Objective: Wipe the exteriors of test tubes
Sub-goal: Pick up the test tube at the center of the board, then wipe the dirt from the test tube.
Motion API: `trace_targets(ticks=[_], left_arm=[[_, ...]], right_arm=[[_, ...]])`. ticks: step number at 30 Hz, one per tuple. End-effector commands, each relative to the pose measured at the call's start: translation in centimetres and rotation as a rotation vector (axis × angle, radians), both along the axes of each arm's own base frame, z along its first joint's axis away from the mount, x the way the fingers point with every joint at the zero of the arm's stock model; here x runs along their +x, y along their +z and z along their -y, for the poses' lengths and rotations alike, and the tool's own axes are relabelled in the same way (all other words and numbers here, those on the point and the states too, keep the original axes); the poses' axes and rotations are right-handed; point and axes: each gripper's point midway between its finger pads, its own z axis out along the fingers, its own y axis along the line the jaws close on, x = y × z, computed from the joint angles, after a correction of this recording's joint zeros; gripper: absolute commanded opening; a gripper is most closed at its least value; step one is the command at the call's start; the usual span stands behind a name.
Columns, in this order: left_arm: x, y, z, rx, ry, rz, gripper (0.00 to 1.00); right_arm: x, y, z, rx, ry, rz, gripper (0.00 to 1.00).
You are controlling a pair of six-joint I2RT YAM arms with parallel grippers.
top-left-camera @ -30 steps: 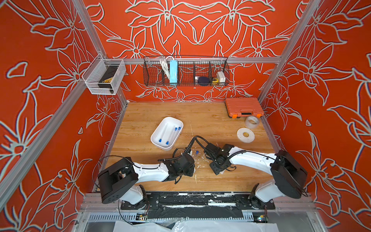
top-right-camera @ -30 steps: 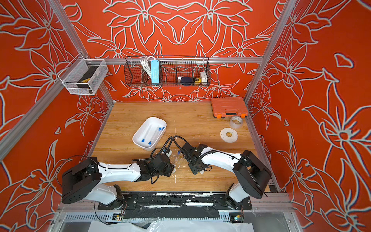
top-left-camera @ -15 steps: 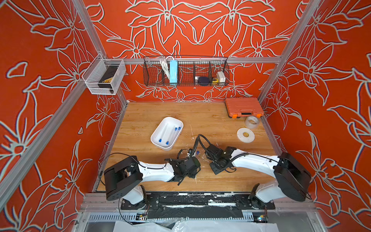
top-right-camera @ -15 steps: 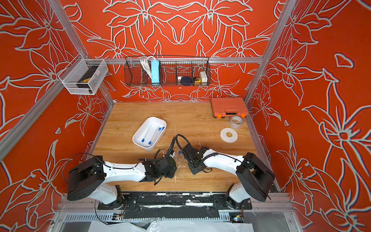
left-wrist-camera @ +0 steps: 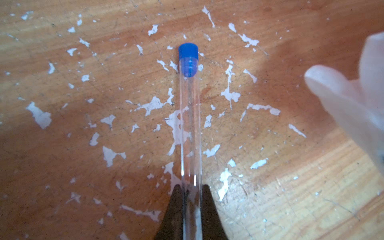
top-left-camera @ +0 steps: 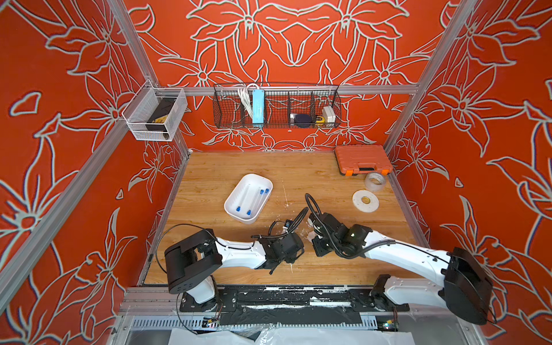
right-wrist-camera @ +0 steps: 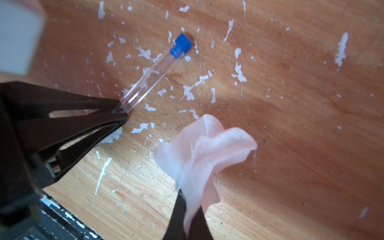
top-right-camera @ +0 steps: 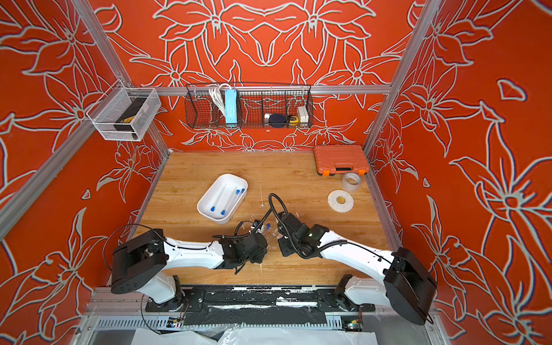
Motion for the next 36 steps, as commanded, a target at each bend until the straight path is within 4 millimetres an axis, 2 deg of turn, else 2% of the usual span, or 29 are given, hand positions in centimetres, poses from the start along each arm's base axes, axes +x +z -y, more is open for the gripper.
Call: trace_targets(ticks=[1,7,10,13,19,25,31,36], left_arm=[[-3.2,-2.3,-2.3,0.061,-0.032,-0.151,0.03],[-3.5,4.1,1.8,-0.291,-0.134,-0.163,0.02],[-3.7,6.9,2.6,-0.409,-0.168,-0.173,0.02],[-3.8,8.7,2.4,-0.478,-0.175,-0.167,0.02],[-4.2,9.8,1.3,-0.584,-0.18,-0.182,0.02],[-4.9,10.5,1.3,-0.677,-0.198,-0.19,0.02],[-5.5,10.6,1.3,-0.714,-0.215,-0.206,0.01],[-5.9,11.2,1.3,-0.753,-0.225,-0.217,0.01]], right_arm=[[0.0,1.0,-1.5,0.125,0.007,0.006,0.0],[-0.8,2.8,-4.0,0.275,0.109,0.016,0.0],[-0.9,3.5,-4.6,0.309,0.146,0.032,0.0],[-1.2,4.2,-4.9,0.332,0.178,0.046,0.0],[-1.7,5.8,-5.9,0.427,0.215,0.074,0.0],[-1.8,5.6,-6.2,0.436,0.222,0.077,0.0],[-0.3,4.8,-5.2,0.336,0.199,0.118,0.0],[1.6,5.4,-4.7,0.317,0.182,0.135,0.0]])
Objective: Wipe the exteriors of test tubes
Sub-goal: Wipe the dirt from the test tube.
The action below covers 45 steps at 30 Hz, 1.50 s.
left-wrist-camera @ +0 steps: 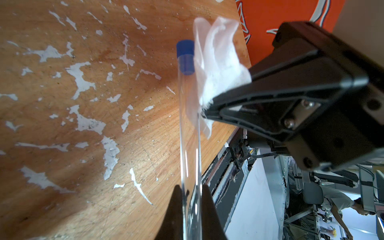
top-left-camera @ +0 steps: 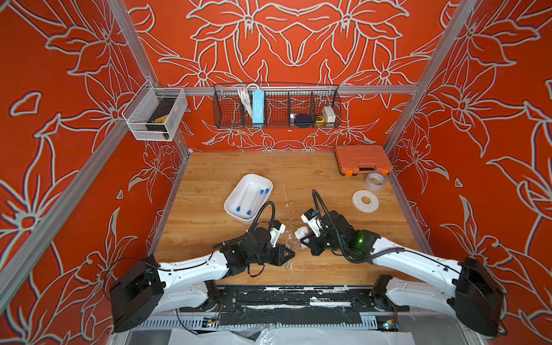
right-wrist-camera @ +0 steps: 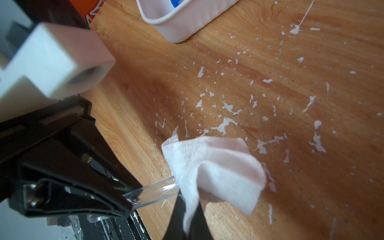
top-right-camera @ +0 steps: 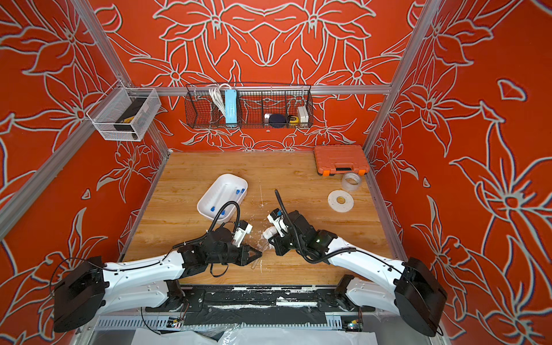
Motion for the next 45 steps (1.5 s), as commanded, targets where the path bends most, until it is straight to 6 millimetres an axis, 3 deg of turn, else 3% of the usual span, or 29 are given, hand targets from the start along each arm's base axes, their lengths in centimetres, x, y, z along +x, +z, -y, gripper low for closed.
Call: trace_targets(ticks=[1,10,16,17,23,29,45], left_arm=[[-0.2,2.6,0.8,-0.107,-0.033,0.026,0.01],[-0.5,4.3,1.0,-0.194,-0.052,0.019,0.01],[0.1,4.9,0.2,-0.196,-0.023,0.032,0.01],[0.3,5.7,-0.2,-0.212,-0.012,0.054,0.01],[2.1,5.8,-1.3,-0.182,0.071,0.103,0.02],[3.4,6.1,-0.2,-0.177,0.071,0.123,0.02],[5.3,6.8,0.4,-0.163,0.115,0.164,0.02]], right_arm=[[2.0,1.2,0.4,-0.017,-0.02,0.054,0.0],[6.1,3.3,1.7,0.015,-0.06,0.067,0.0],[7.0,3.9,2.6,0.041,-0.084,0.063,0.0],[6.9,4.0,2.7,0.046,-0.084,0.06,0.0],[5.0,3.7,1.3,0.133,-0.012,-0.007,0.0],[2.4,3.3,-0.9,0.111,0.082,0.009,0.0],[-1.1,3.3,-3.3,0.133,0.178,0.022,0.0]])
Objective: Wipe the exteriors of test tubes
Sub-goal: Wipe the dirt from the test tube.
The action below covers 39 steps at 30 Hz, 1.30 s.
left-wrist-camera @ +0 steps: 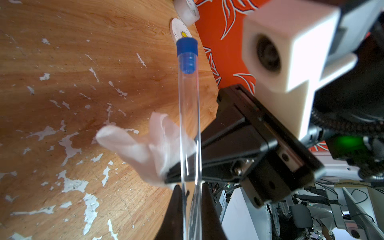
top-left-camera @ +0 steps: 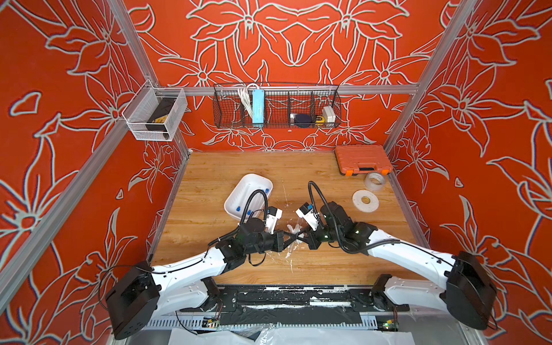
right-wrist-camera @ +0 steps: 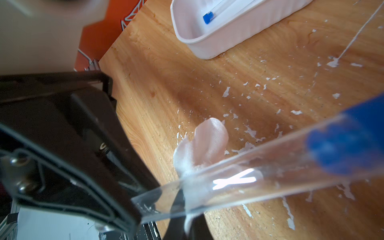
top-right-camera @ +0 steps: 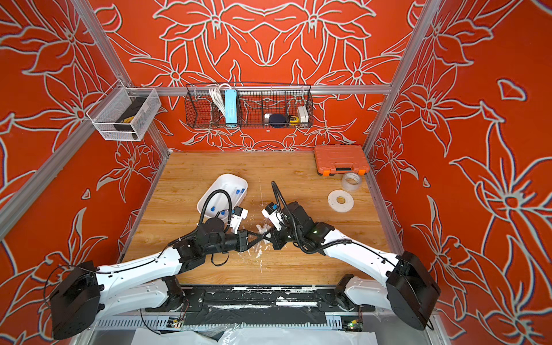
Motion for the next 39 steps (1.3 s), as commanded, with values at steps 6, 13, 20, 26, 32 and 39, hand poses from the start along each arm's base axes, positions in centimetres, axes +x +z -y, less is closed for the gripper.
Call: trace_targets(ticks=[6,13,20,26,32,39], left_arm=[[1.8,0.6,-0.1,0.037,0.053,0.057,0.02],[1.8,-0.4,0.0,0.09,0.039,0.045,0.02],[0.7,-0.7,-0.7,0.106,0.013,0.033,0.02],[-0.1,-0.5,-1.1,0.092,0.002,0.025,0.02],[-0.6,-0.8,-1.2,0.083,-0.01,0.012,0.02],[-0.5,-0.6,-1.4,0.079,0.002,0.019,0.02]], right_arm=[[-1.5,1.4,-0.8,0.06,0.023,0.041,0.0],[-2.1,1.8,-0.9,0.071,0.037,0.064,0.0],[-1.1,1.9,-0.7,0.037,0.033,0.106,0.0],[0.0,2.9,-0.9,0.045,0.038,0.124,0.0],[1.4,4.3,-1.0,0.053,0.034,0.149,0.0],[2.8,5.5,-0.6,0.056,0.018,0.165,0.0]])
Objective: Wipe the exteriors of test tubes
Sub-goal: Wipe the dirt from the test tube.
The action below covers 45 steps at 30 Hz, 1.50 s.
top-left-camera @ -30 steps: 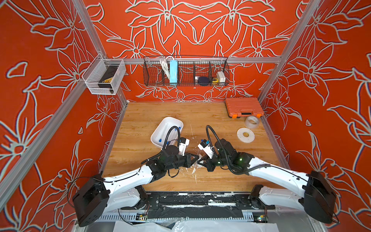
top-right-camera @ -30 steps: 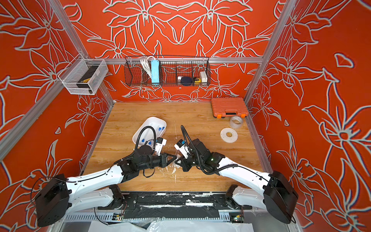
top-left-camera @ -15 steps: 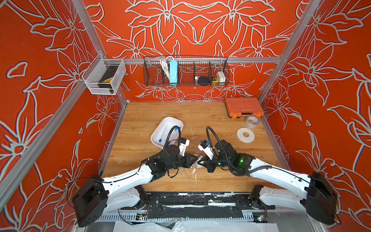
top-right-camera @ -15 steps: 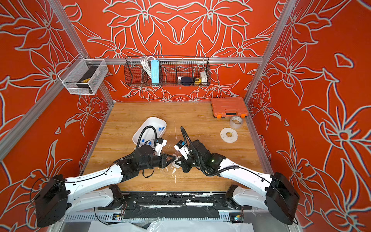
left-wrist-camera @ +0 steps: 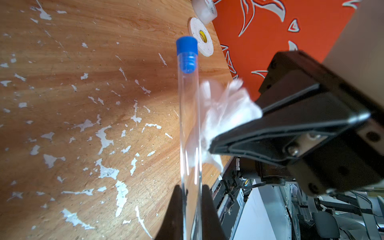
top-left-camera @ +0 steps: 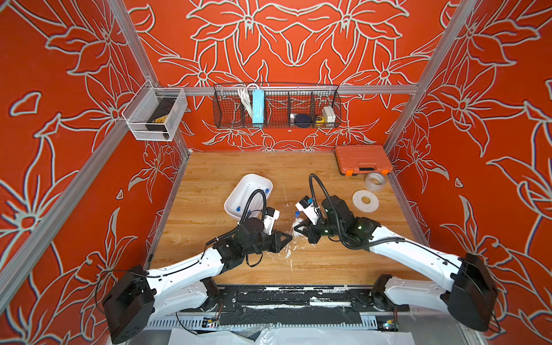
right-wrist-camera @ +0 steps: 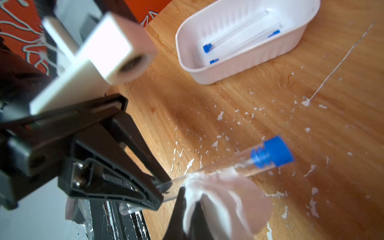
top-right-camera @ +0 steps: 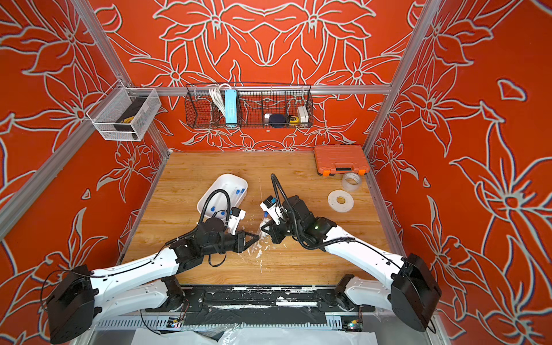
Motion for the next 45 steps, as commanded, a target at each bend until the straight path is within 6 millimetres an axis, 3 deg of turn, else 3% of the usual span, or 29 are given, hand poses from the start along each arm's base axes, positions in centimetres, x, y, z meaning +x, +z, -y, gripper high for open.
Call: trace_targets(ticks=[1,19,28,45], left_arm=[[-0.3,0.6,0.0,-0.018,-0.013,0.012,0.02],[2.1,2.5,0.3,-0.025,0.07,0.076,0.01],[3.2,4.1,0.6,-0.08,0.095,0.091,0.01],[4.1,5.3,0.5,-0.106,0.116,0.102,0.01]], right_arm=[[0.3,1.7,-0.4,0.029,0.029,0.038,0.0],[-2.6,-0.7,0.1,0.049,0.04,-0.045,0.0],[-4.3,-1.7,-2.3,0.068,0.081,-0.062,0.0],[-5.9,-1.2,-4.6,0.136,0.122,-0.067,0.0]])
